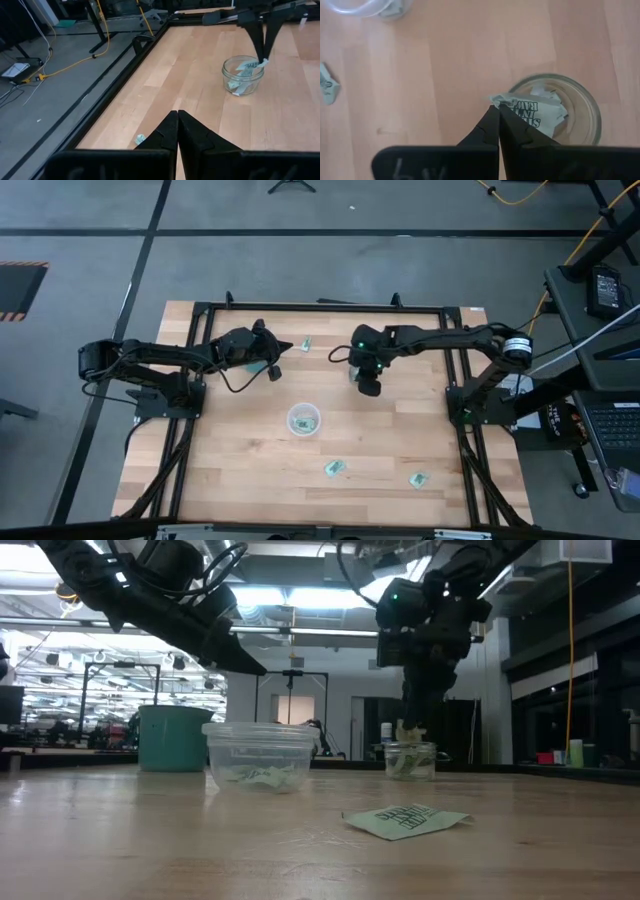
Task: Pick and place Stevia / Truvia into bins
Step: Put the white stevia packet into the transparent glass container
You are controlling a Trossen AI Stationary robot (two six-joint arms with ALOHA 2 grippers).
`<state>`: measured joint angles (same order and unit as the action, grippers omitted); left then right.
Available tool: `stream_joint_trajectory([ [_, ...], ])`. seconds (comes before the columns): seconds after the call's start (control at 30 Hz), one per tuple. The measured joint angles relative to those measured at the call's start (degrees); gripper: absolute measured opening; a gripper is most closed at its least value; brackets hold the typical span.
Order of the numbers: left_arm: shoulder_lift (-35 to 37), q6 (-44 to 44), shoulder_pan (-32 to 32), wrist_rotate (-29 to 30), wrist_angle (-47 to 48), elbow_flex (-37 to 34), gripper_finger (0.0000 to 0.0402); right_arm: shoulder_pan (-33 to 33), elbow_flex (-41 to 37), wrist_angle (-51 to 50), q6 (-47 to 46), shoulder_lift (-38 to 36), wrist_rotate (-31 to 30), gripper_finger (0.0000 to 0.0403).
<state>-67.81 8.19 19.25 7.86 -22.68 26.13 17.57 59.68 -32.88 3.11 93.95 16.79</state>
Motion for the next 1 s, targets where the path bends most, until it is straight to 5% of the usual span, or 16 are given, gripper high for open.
stream_joint_trajectory([
  [1.0,0.02,-0.12,0.0,-0.02,0.21,0.0,0.0004,0.88,-0.02,1.18,-0.2,4.31,-0.17,0.0014],
])
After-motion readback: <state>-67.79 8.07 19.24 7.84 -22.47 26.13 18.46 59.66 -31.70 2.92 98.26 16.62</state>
